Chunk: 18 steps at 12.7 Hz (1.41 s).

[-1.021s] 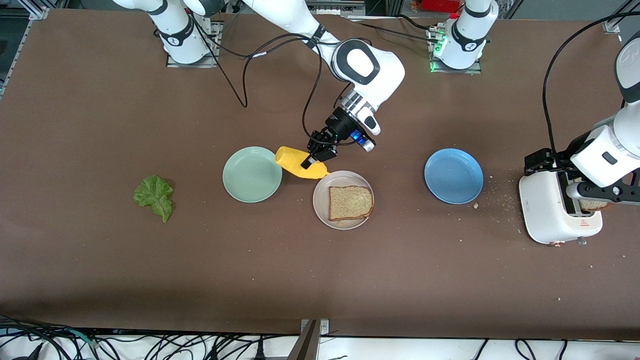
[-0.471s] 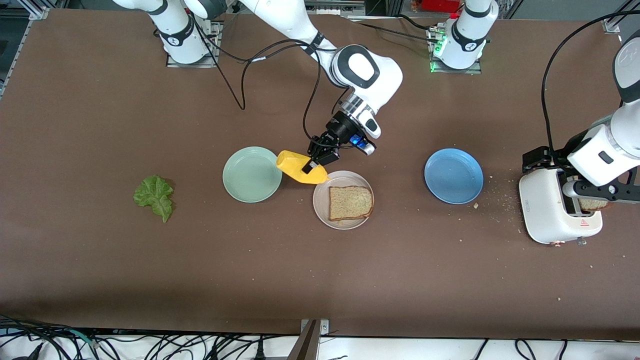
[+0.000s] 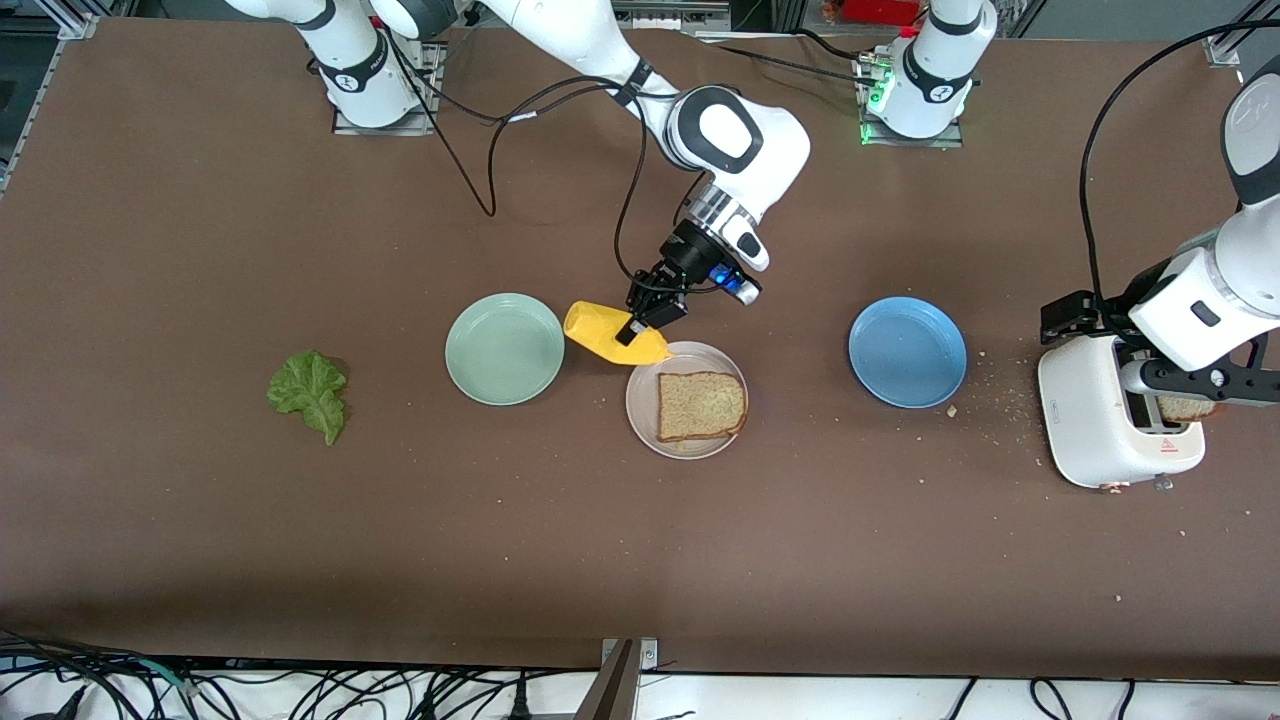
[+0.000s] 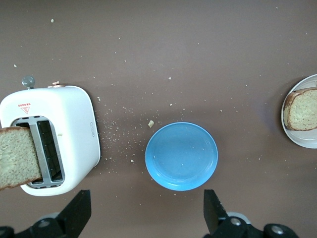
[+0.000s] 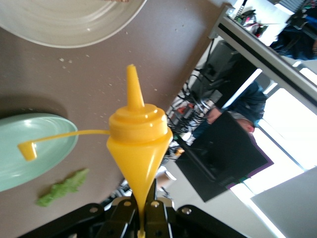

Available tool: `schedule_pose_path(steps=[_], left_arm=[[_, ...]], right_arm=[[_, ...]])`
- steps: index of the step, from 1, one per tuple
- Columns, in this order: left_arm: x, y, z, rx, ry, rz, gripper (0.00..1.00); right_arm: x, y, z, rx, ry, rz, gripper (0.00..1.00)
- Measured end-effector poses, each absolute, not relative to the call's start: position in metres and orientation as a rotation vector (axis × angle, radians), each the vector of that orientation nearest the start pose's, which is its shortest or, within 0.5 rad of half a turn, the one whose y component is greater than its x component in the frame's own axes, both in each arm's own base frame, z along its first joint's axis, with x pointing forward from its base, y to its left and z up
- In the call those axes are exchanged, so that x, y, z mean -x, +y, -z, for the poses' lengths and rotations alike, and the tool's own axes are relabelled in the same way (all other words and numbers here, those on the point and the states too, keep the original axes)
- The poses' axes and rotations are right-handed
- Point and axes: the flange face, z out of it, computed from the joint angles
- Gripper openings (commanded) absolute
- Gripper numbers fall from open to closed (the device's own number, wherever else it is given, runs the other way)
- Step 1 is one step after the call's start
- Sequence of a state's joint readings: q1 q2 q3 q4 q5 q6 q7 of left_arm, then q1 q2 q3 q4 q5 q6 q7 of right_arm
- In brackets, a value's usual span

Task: Make sandwich in beige plate with both arms
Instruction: 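Tilt the mustard bottle nozzle-down over the bread with the right gripper, then carry the mustard bottle back and set it down beside the lettuce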

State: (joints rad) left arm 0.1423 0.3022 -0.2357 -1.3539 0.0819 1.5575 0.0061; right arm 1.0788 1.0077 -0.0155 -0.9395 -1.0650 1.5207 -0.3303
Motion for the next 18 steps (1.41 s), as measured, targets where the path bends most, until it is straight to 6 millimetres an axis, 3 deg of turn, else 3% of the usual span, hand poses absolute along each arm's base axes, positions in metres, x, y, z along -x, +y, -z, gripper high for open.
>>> schedule_pose_path(steps=[2, 4, 6, 9, 14, 18], left_arm=[[-0.638, -0.029, -0.549, 3.119, 0.149, -0.141, 1.00], [-0.638, -0.029, -0.549, 3.119, 0.149, -0.141, 1.00], [-0.638, -0.029, -0.549, 3.119, 0.149, -0.142, 1.00], [-0.638, -0.029, -0.549, 3.119, 0.149, -0.142, 1.00], [-0.637, -0.029, -0.549, 3.119, 0.148, -0.143, 1.00], [-0.637, -0.029, -0.549, 3.119, 0.148, -0.143, 1.00]], right_arm=[[-0.467, 0.607, -0.323, -1.621, 1.487, -0.036, 0.00], [-0.497, 0.585, -0.361, -1.834, 1.523, -0.056, 0.00], [-0.521, 0.561, -0.385, -2.016, 1.547, -0.047, 0.00], [-0.551, 0.526, -0.394, -2.265, 1.605, 0.035, 0.00], [-0.621, 0.435, -0.417, -2.751, 1.696, 0.103, 0.00], [-0.660, 0.376, -0.424, -3.098, 1.754, 0.060, 0.00]])
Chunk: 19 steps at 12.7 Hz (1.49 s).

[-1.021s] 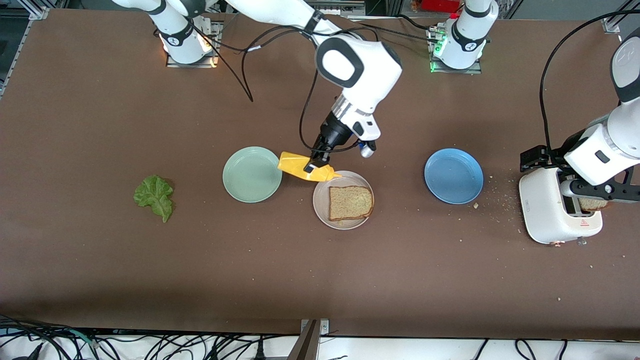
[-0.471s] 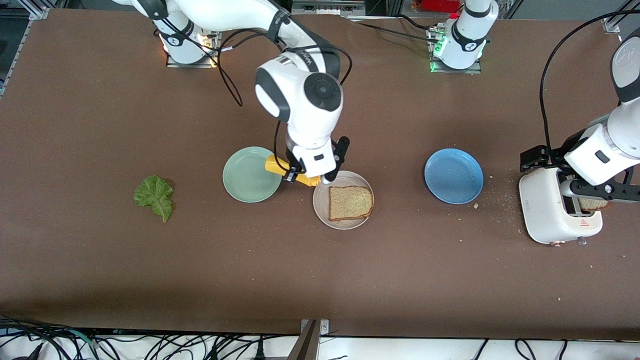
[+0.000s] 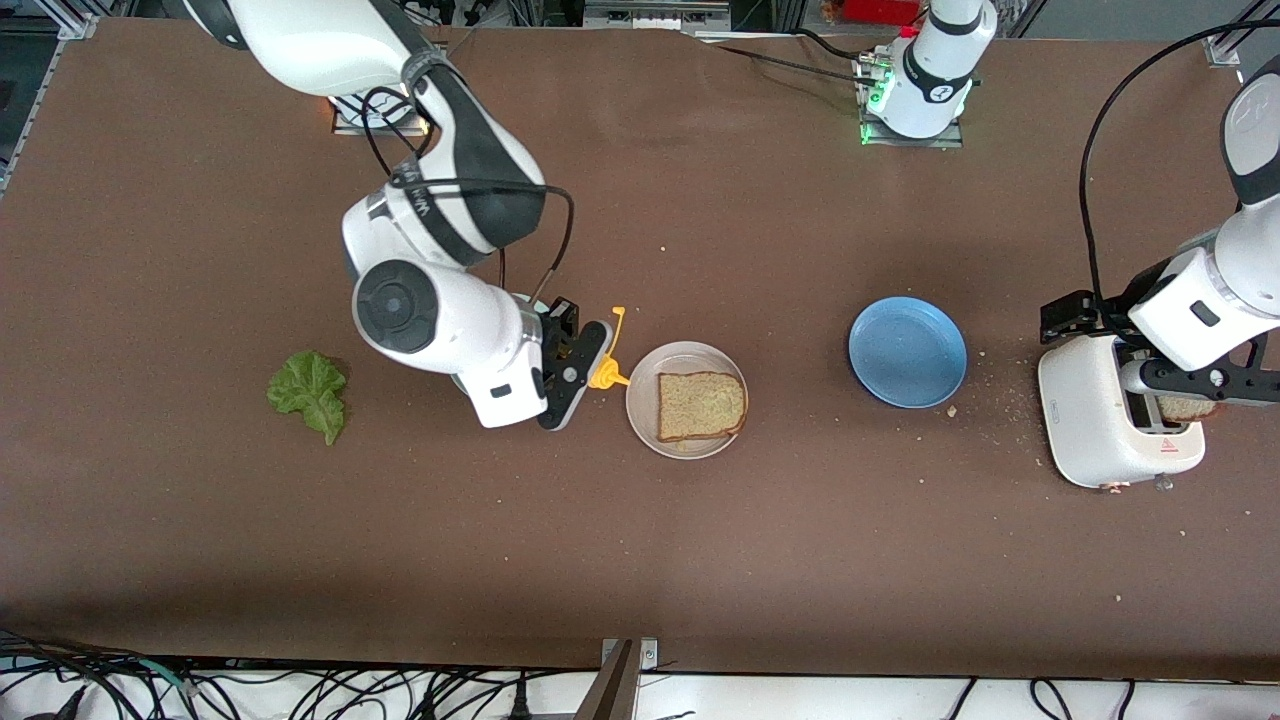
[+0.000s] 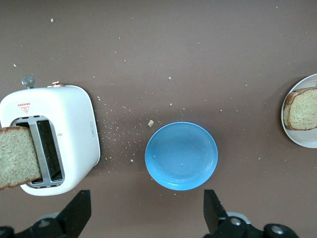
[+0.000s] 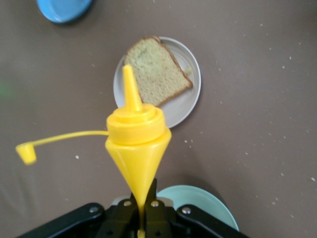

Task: Make sandwich in beige plate with both arms
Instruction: 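Carry the mustard bottle back and set it down beside the lettuce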

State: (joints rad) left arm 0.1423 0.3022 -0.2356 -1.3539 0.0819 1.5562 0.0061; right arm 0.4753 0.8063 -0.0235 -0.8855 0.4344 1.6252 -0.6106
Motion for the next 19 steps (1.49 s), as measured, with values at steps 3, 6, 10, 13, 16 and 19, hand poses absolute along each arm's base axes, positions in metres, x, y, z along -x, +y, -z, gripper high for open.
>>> schedule_pose_path(steps=[3, 6, 10, 13, 16, 19], left_arm=[[-0.637, -0.029, -0.549, 3.119, 0.148, -0.143, 1.00], [-0.637, -0.029, -0.549, 3.119, 0.147, -0.143, 1.00], [-0.637, -0.029, -0.549, 3.119, 0.148, -0.144, 1.00], [-0.637, -0.029, -0.548, 3.119, 0.147, -0.144, 1.00], [-0.639, -0.036, -0.544, 3.119, 0.163, -0.151, 1.00], [-0.644, -0.043, -0.535, 3.122, 0.180, -0.148, 1.00]], right_arm=[[-0.693, 0.303, -0.406, 2.130, -1.206, 0.034, 0.00], [-0.710, 0.218, -0.356, 1.869, -1.083, 0.162, 0.00], [-0.696, 0.131, -0.288, 1.634, -1.017, 0.269, 0.00], [-0.686, 0.082, -0.258, 1.522, -1.072, 0.347, 0.00], [-0.679, 0.055, -0.234, 1.439, -1.212, 0.425, 0.00], [-0.671, 0.046, -0.212, 1.347, -1.398, 0.463, 0.00]])
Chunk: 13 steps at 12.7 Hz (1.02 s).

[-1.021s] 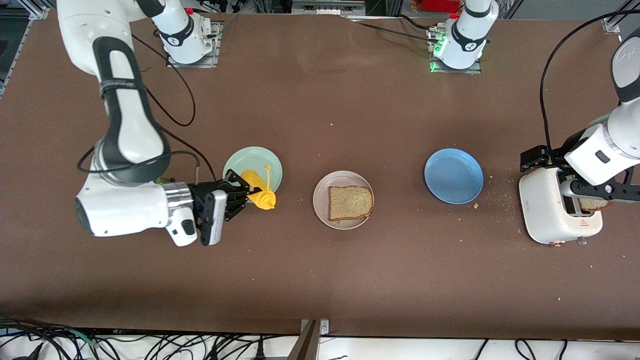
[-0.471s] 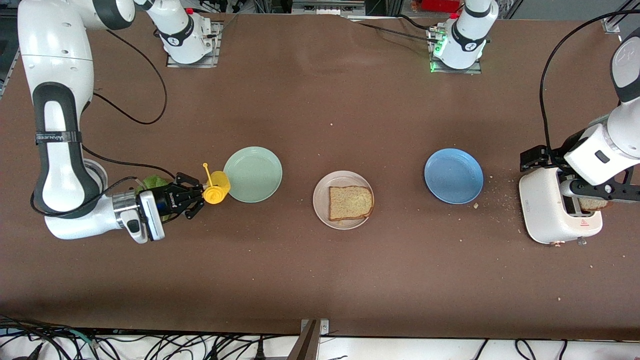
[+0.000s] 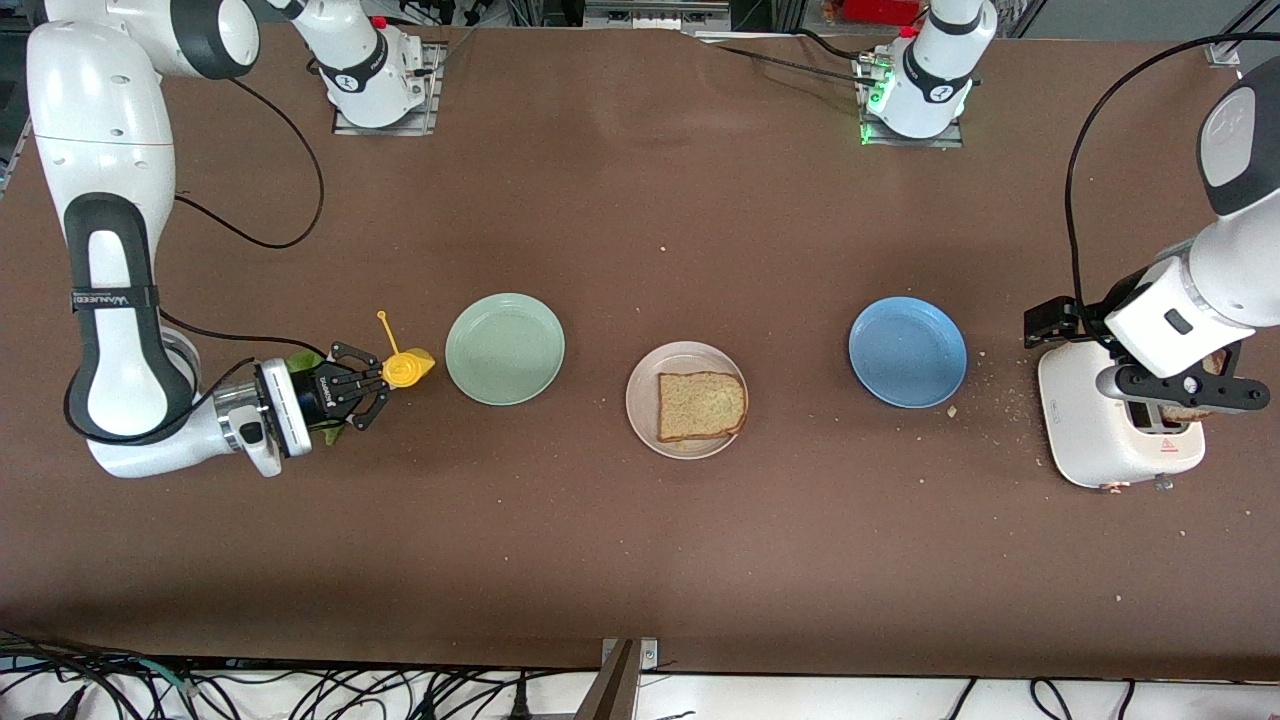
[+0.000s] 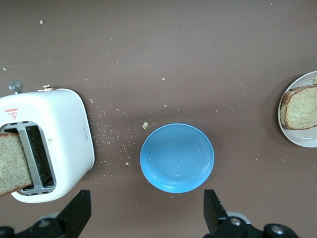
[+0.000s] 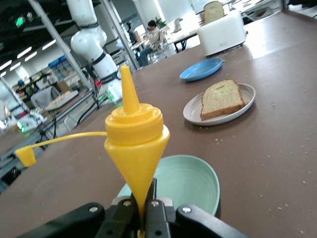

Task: Make sandwich in beige plate with both arms
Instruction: 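Carry the mustard bottle back and set it down beside the lettuce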

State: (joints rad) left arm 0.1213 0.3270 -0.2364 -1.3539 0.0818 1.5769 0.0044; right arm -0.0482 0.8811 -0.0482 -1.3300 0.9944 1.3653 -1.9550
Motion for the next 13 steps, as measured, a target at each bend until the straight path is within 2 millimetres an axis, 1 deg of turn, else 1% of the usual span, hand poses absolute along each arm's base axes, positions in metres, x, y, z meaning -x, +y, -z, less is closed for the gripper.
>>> schedule_pose_path(steps=[3, 5, 10, 11, 13], left_arm=[[-0.652, -0.042, -0.527, 3.128, 0.179, -0.115, 1.00], [-0.653, -0.041, -0.526, 3.128, 0.176, -0.112, 1.00], [-0.654, -0.034, -0.525, 3.129, 0.160, -0.112, 1.00], [-0.654, -0.034, -0.525, 3.129, 0.160, -0.111, 1.00], [-0.654, -0.034, -0.525, 3.129, 0.159, -0.111, 1.00]], right_arm=[[-0.669, 0.036, -0.210, 1.258, -1.566, 0.505, 0.00], [-0.668, 0.030, -0.202, 1.216, -1.614, 0.538, 0.00], [-0.655, 0.015, -0.148, 1.149, -1.615, 0.584, 0.00], [-0.653, 0.014, -0.141, 1.139, -1.613, 0.592, 0.00], [-0.652, 0.016, -0.134, 1.127, -1.606, 0.610, 0.00]])
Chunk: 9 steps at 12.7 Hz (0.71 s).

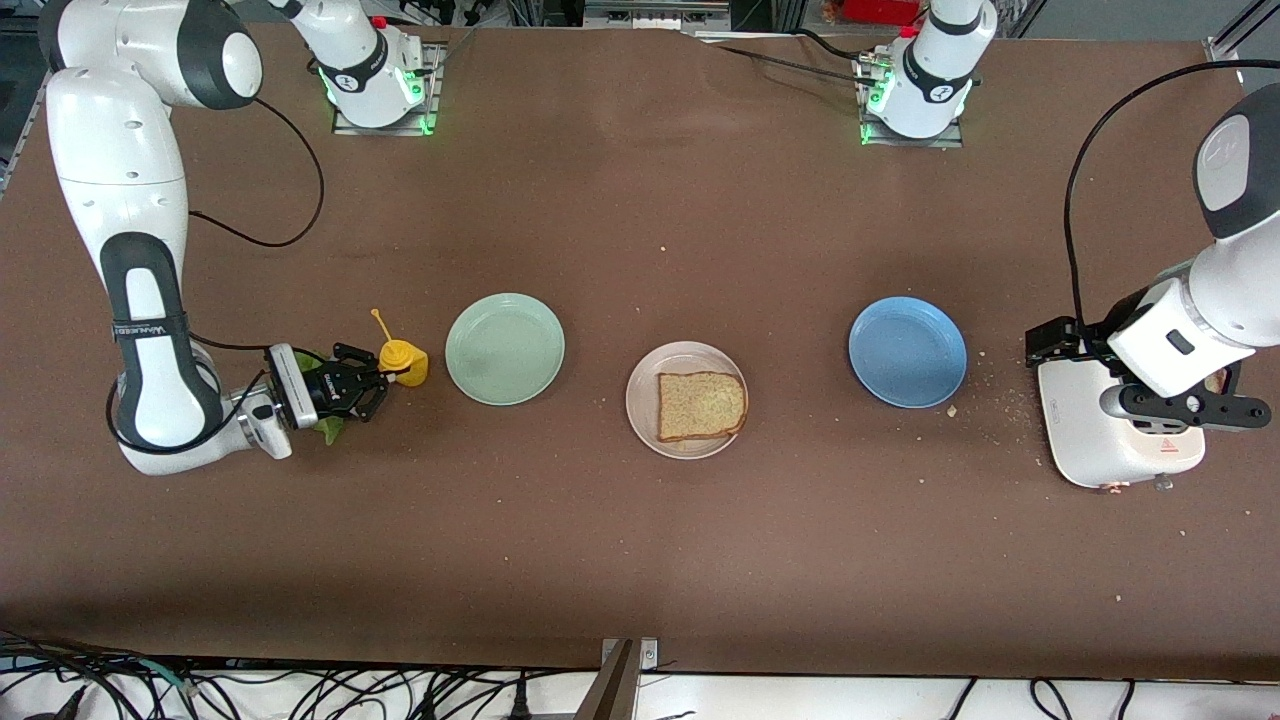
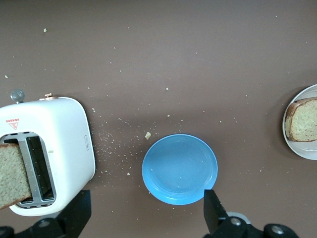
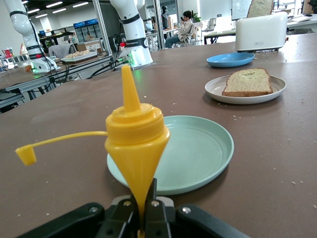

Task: Make sandwich in beige plate with both arms
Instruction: 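Carry the mustard bottle back and set it down beside the lettuce, then release the mustard and move the right gripper to the lettuce leaf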

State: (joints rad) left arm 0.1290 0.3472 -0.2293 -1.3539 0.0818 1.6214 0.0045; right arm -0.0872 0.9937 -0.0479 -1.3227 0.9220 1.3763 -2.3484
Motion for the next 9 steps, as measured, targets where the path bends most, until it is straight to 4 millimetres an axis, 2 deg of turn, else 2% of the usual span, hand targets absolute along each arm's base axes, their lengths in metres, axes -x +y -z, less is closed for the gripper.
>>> schedule_pose_path(steps=[3, 4, 5, 6, 7, 9], left_arm=[[-0.6539, -0.0332, -0.5249, 3.128, 0.157, -0.110, 1.00], [-0.6542, -0.0331, -0.5250, 3.129, 0.157, -0.106, 1.00], [-0.6547, -0.0330, -0.5254, 3.129, 0.157, -0.099, 1.00], [-0.6552, -0.0328, -0.5255, 3.129, 0.156, -0.094, 1.00], [-0.6553, -0.0327, -0.5255, 3.129, 0.156, -0.092, 1.00], [-0.6555, -0.0326, -0.5255, 3.129, 0.155, -0.090, 1.00]], right_arm=[[-0.6513, 0.0186, -0.1277, 1.110, -1.585, 0.647, 0.01], [-0.6512, 0.0186, -0.1273, 1.110, -1.583, 0.649, 0.16], [-0.6512, 0.0185, -0.1271, 1.110, -1.582, 0.650, 0.48], [-0.6512, 0.0184, -0.1273, 1.110, -1.581, 0.651, 0.66], [-0.6511, 0.0184, -0.1268, 1.110, -1.580, 0.650, 1.00], [-0.6507, 0.0182, -0.1258, 1.113, -1.577, 0.647, 1.00]])
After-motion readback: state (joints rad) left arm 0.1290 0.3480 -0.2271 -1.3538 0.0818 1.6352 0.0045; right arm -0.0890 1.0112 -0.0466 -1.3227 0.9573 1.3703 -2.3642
